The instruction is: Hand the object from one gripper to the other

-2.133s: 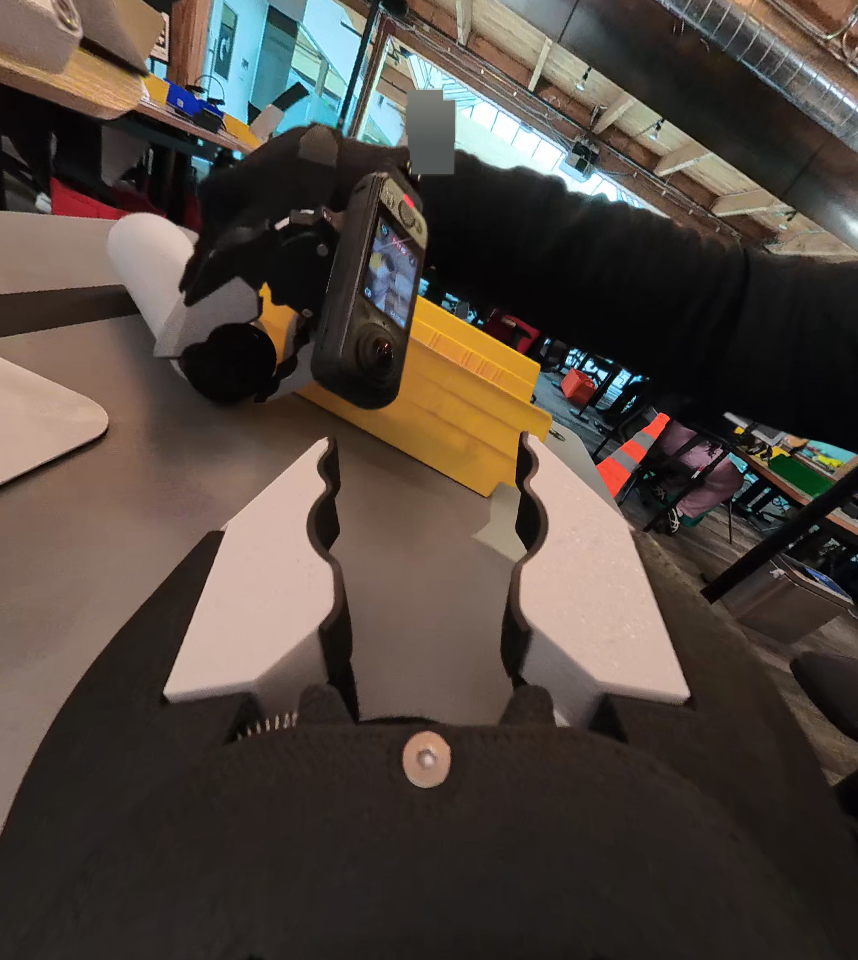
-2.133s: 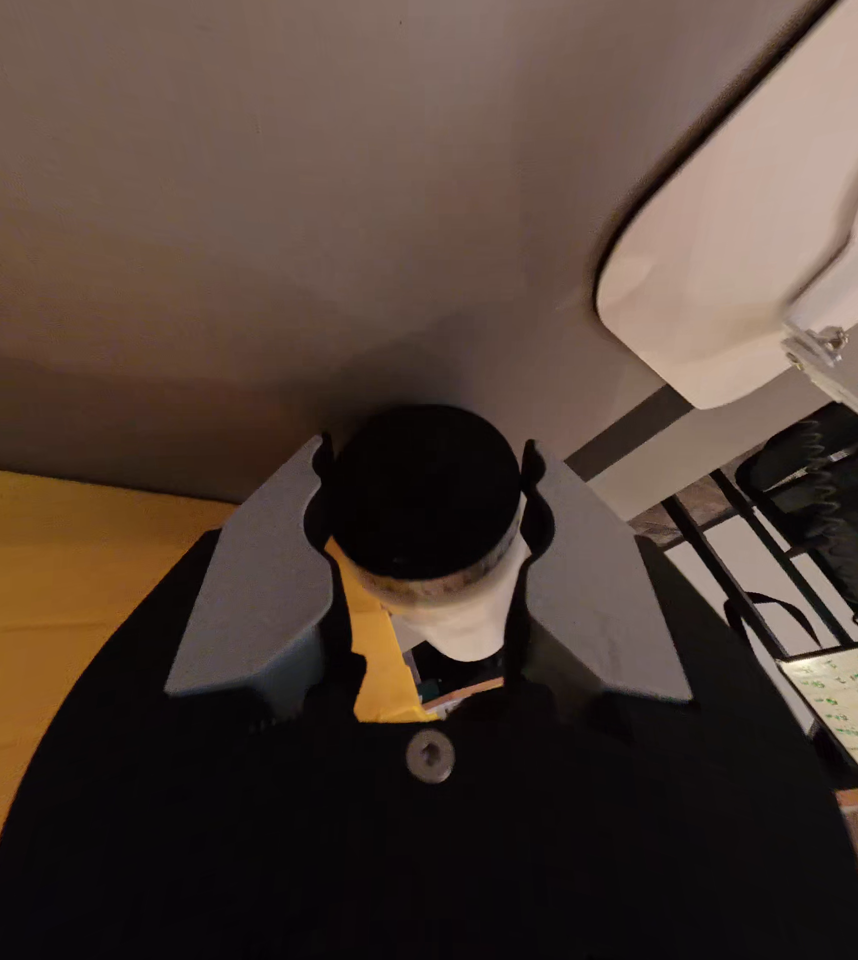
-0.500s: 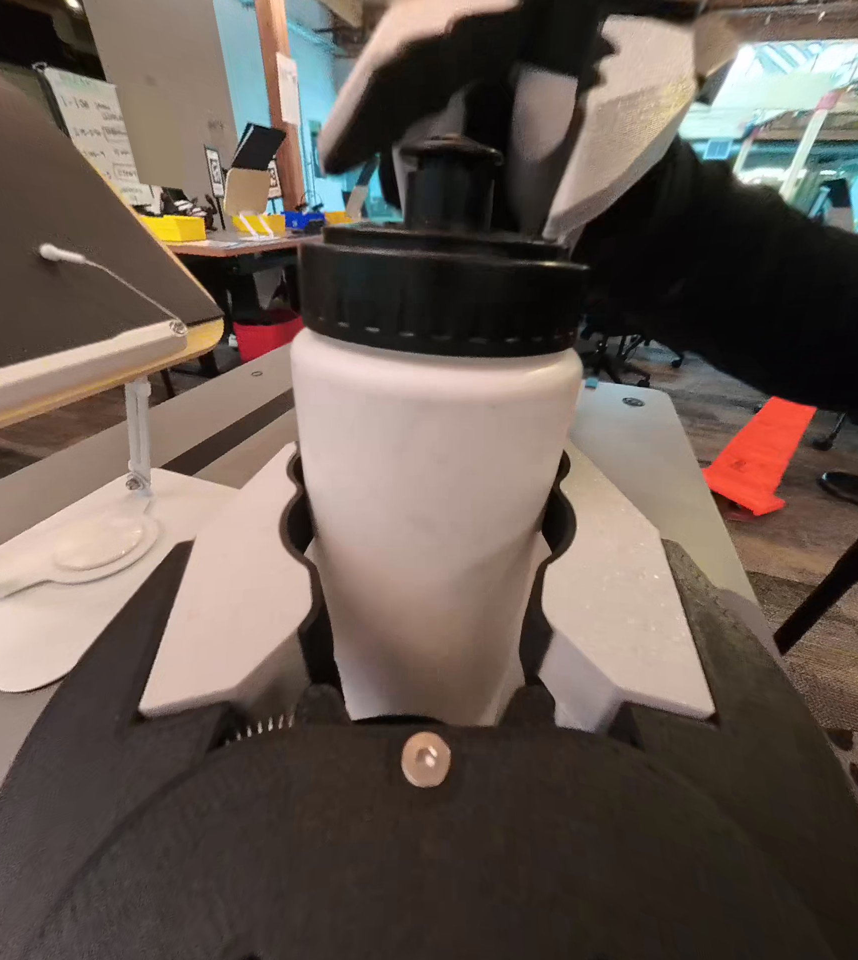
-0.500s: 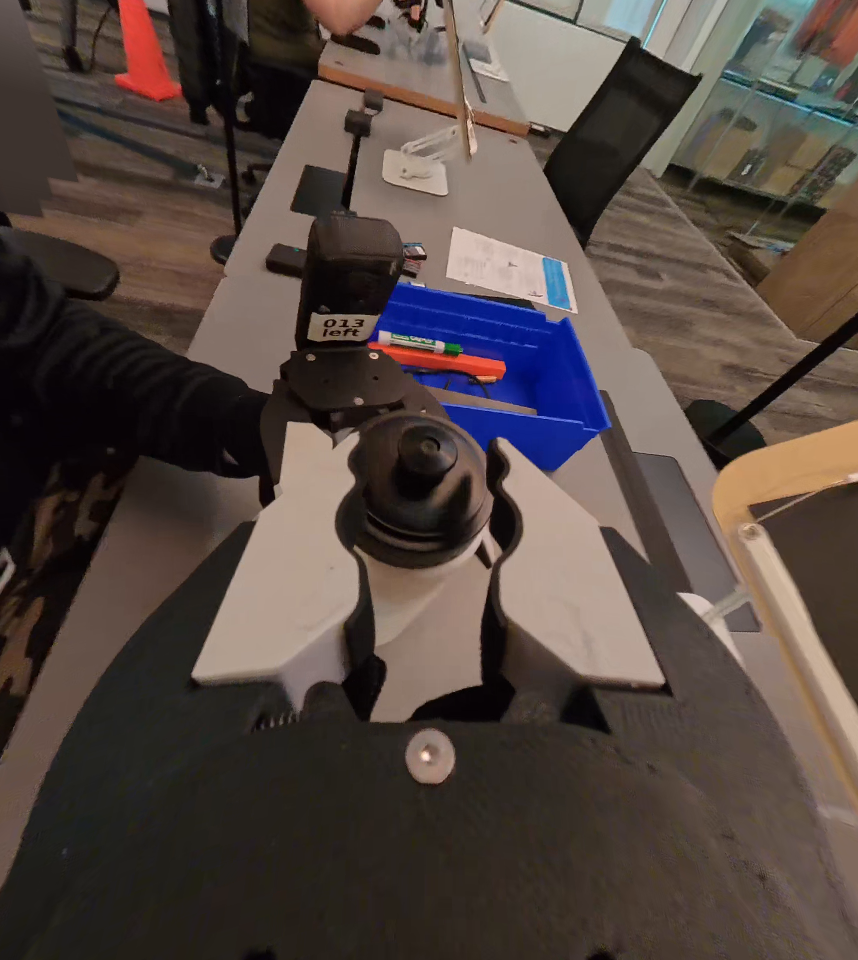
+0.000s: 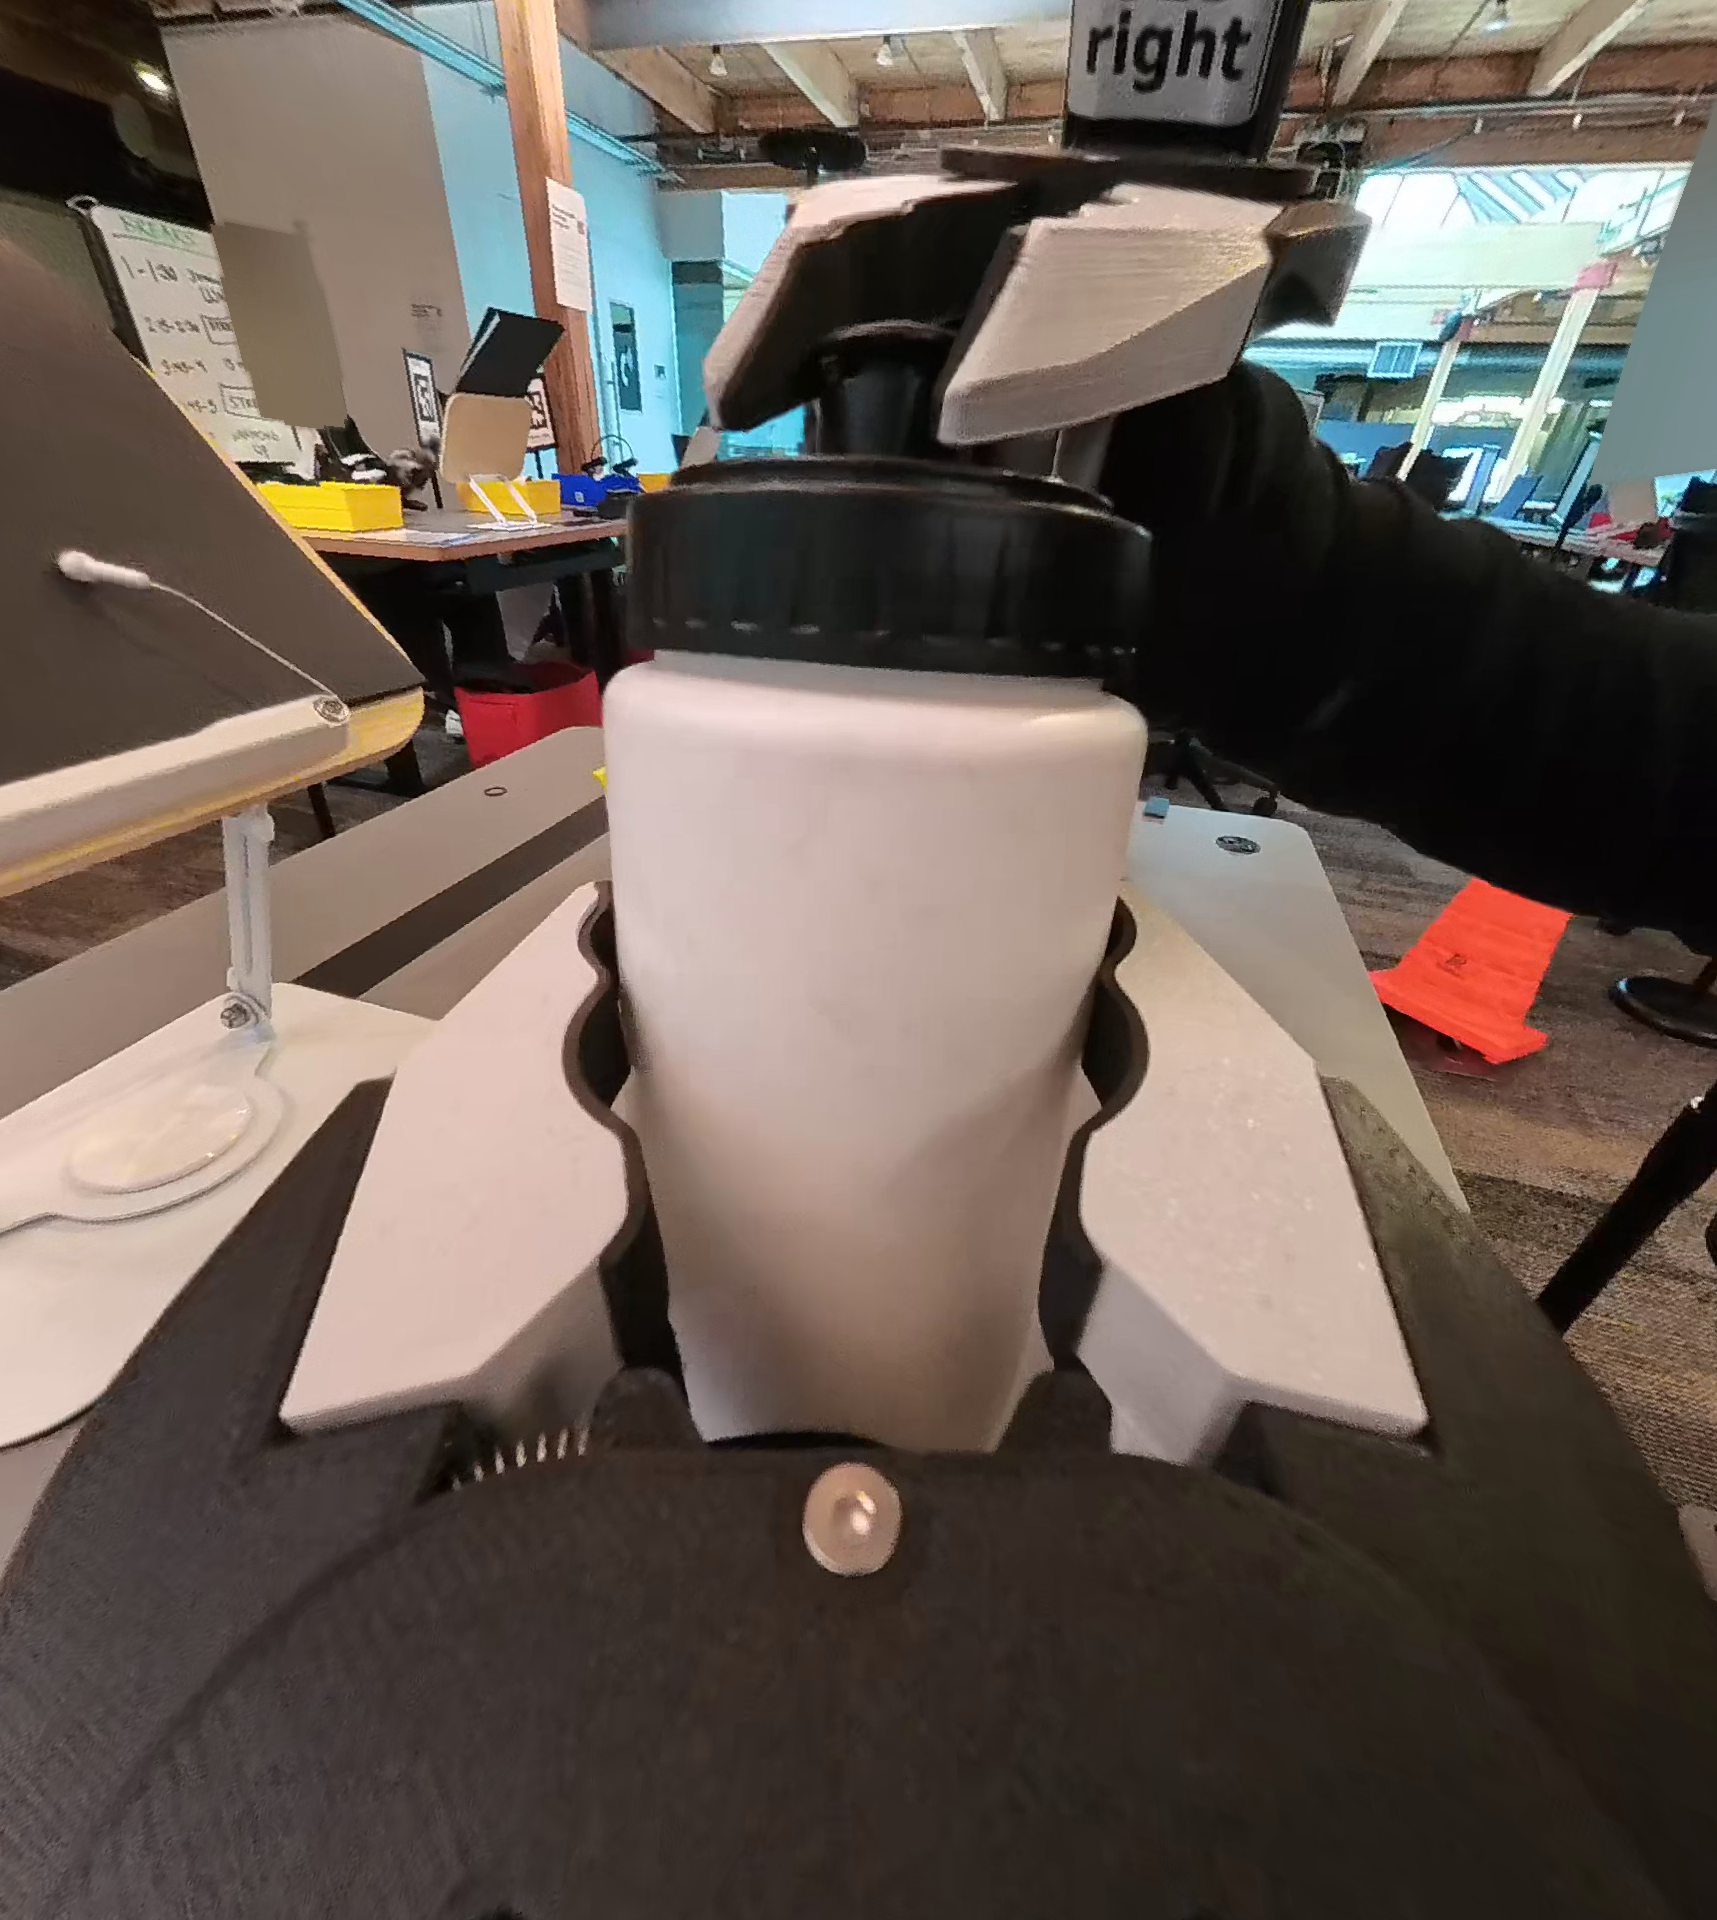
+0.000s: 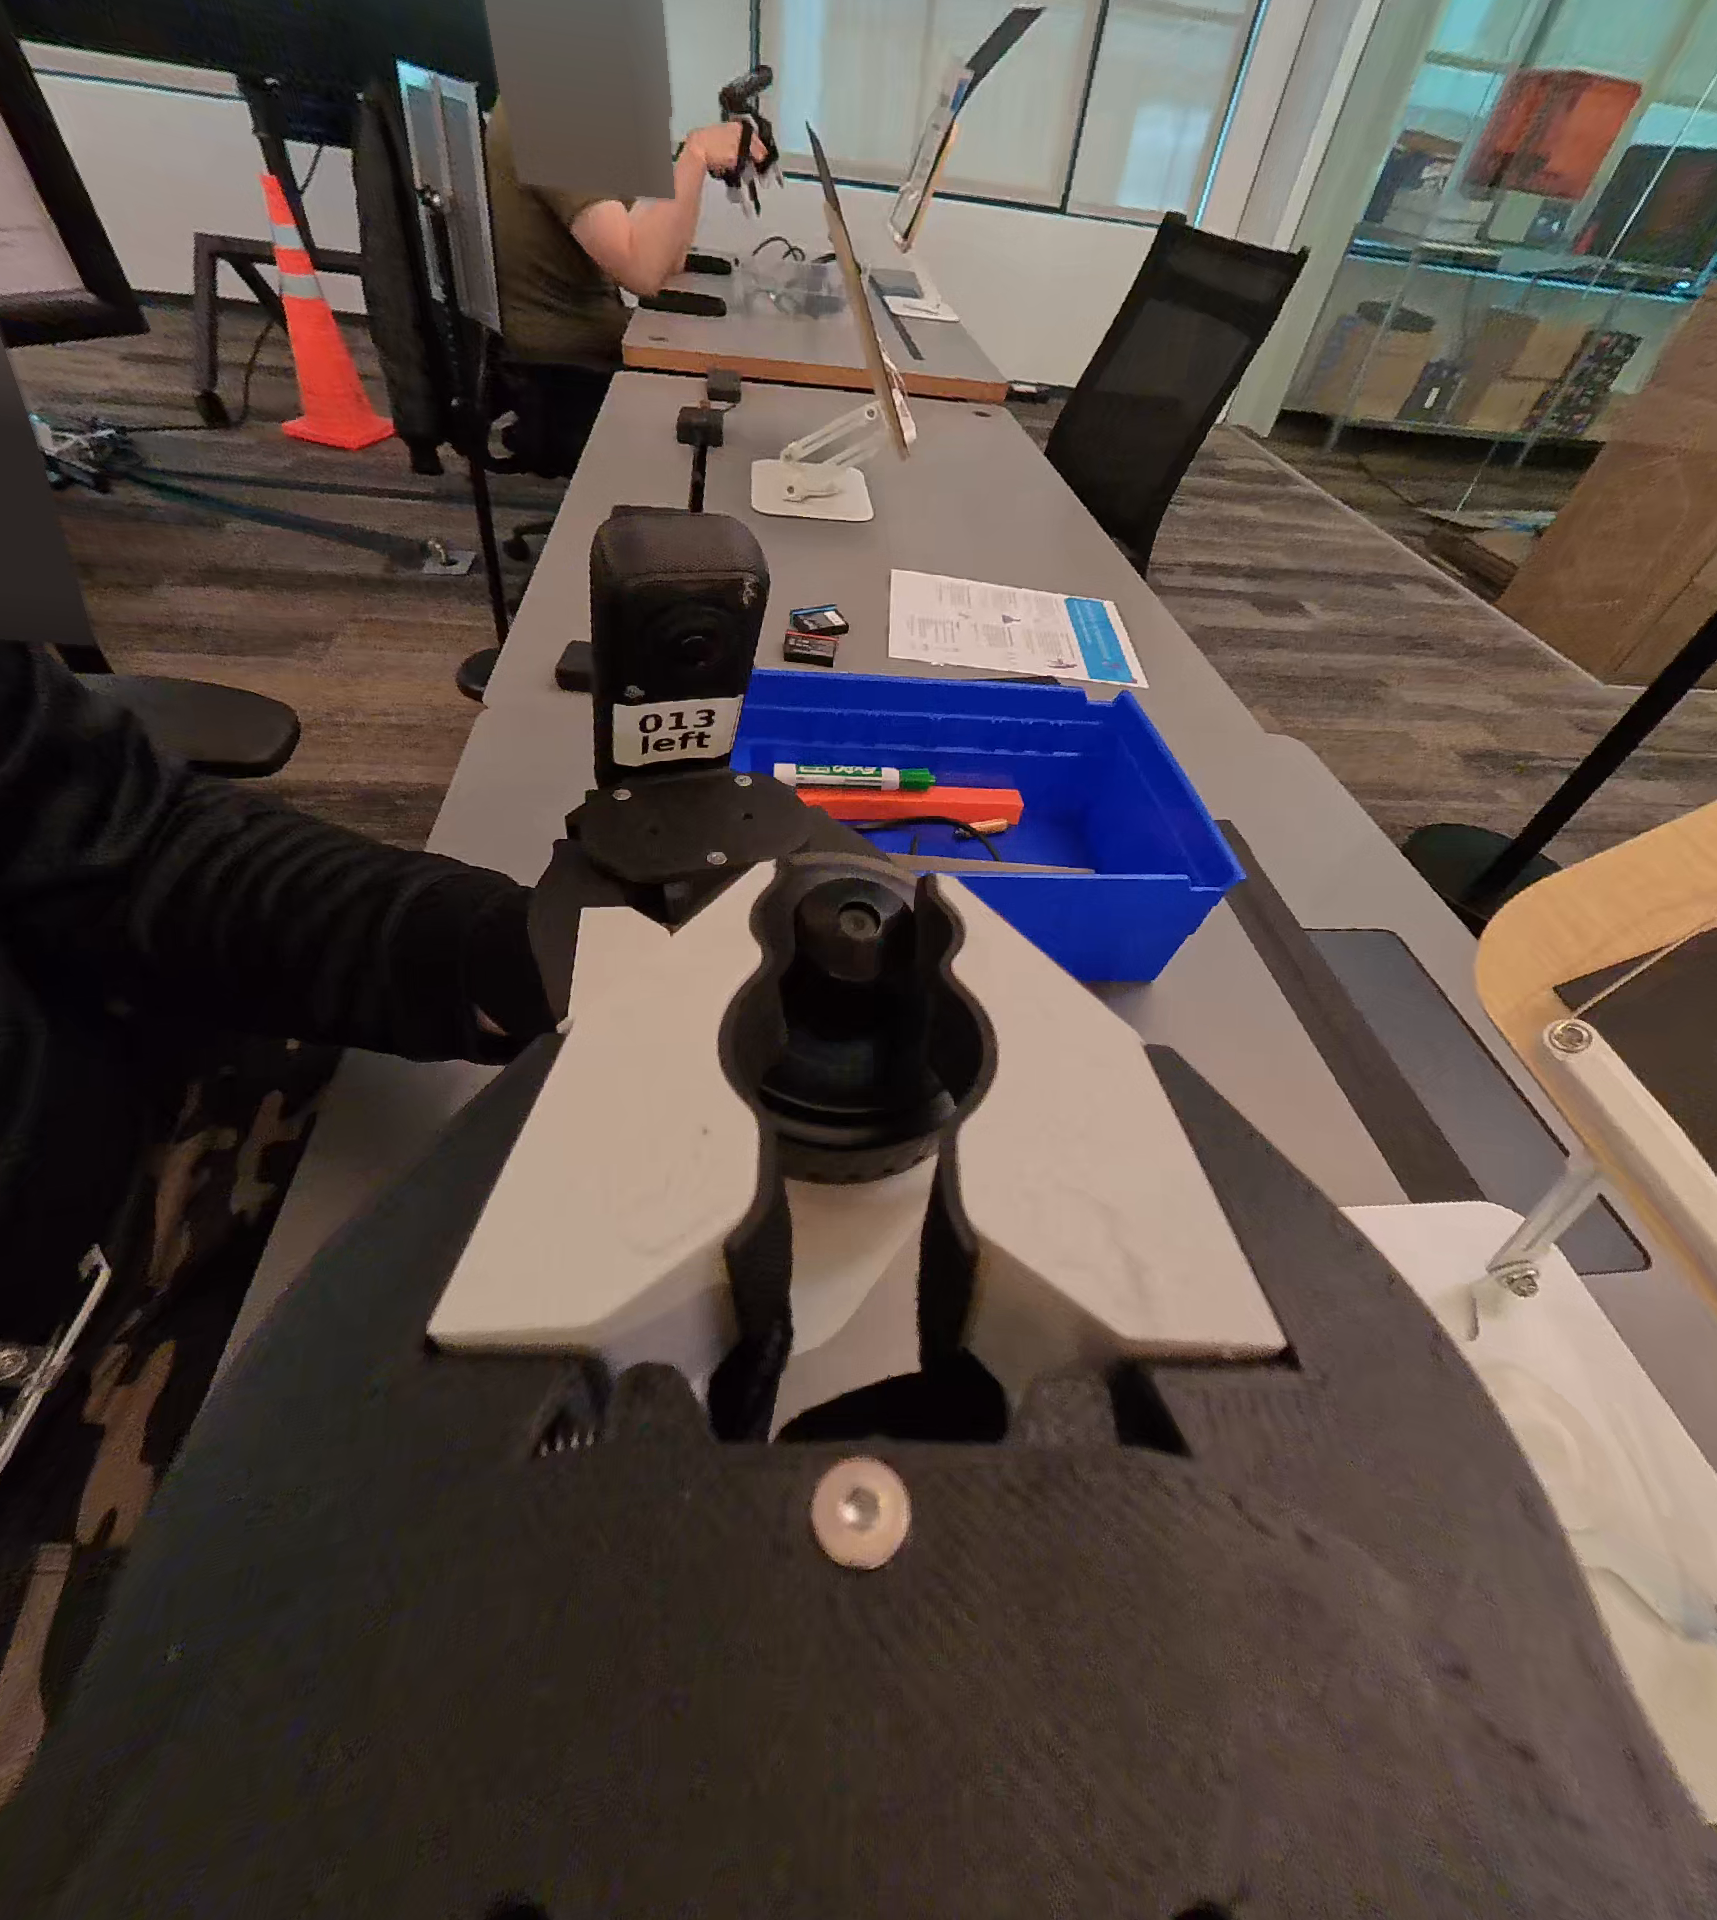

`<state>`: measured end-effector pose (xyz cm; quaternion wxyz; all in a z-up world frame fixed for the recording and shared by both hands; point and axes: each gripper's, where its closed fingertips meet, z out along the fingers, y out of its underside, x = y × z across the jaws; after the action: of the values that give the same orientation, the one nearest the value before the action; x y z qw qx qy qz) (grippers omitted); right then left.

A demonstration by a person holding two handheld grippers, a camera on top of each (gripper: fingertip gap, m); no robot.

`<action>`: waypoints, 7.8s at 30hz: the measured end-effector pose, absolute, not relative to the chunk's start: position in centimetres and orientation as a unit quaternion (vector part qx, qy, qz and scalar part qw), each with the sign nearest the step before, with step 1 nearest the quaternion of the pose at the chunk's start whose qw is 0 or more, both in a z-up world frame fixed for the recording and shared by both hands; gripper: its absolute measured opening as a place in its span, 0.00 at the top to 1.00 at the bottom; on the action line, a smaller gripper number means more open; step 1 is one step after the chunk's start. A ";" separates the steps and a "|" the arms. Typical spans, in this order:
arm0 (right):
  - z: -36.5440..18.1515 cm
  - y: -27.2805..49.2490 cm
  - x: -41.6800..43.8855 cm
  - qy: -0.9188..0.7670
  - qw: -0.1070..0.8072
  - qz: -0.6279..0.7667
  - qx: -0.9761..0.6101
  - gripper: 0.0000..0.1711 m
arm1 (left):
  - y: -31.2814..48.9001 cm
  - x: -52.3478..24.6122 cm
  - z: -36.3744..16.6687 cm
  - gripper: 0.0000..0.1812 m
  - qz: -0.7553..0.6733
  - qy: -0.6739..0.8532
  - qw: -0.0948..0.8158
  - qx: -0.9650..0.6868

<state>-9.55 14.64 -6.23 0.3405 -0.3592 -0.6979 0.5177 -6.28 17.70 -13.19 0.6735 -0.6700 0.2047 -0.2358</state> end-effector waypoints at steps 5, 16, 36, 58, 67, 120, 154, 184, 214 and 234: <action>-4.8 15.2 -9.1 -0.678 0.343 0.542 -0.360 0.88 | 17.4 -6.8 -13.6 0.46 -0.241 0.206 0.664 -0.677; -0.2 15.2 -8.6 -0.657 0.359 0.567 -0.345 0.88 | 16.9 -5.6 -19.9 0.38 -0.247 0.224 0.622 -0.709; -6.0 15.7 -8.2 -0.547 0.344 0.641 -0.414 0.29 | 15.0 -3.4 -13.9 0.43 -0.428 0.195 0.651 -0.595; -14.7 13.8 -8.2 -0.728 0.312 0.431 -0.432 0.50 | 14.3 -6.5 -8.2 0.27 -0.331 0.187 0.657 -0.650; -16.9 11.7 -9.1 -0.744 0.306 0.419 -0.421 0.50 | 15.1 -5.8 -9.1 0.45 -0.339 0.169 0.651 -0.658; -9.4 19.0 -3.7 -0.499 0.453 0.550 -0.493 0.39 | 17.8 -14.4 -10.4 0.40 -0.533 -0.114 0.694 -0.470; -8.5 19.8 -3.8 -0.580 0.416 0.455 -0.533 0.40 | 22.2 -8.2 -16.6 0.53 0.255 0.361 0.543 -0.714; -8.3 14.9 -5.3 -0.592 0.348 0.622 -0.377 0.51 | 17.0 0.8 -13.3 0.53 -0.402 0.362 0.554 -0.633; -12.4 14.8 -5.0 -0.627 0.378 0.551 -0.401 0.50 | 18.1 0.8 -7.9 0.49 -0.361 0.300 0.574 -0.670; -6.1 15.3 -2.4 -0.654 0.400 0.538 -0.350 0.49 | 18.2 3.3 -9.7 0.49 -0.321 0.384 0.540 -0.677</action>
<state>-2.39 15.29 -6.14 0.3995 -0.3502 -0.6542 0.5383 3.26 18.20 -9.74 0.5397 -0.6772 0.3836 -0.3209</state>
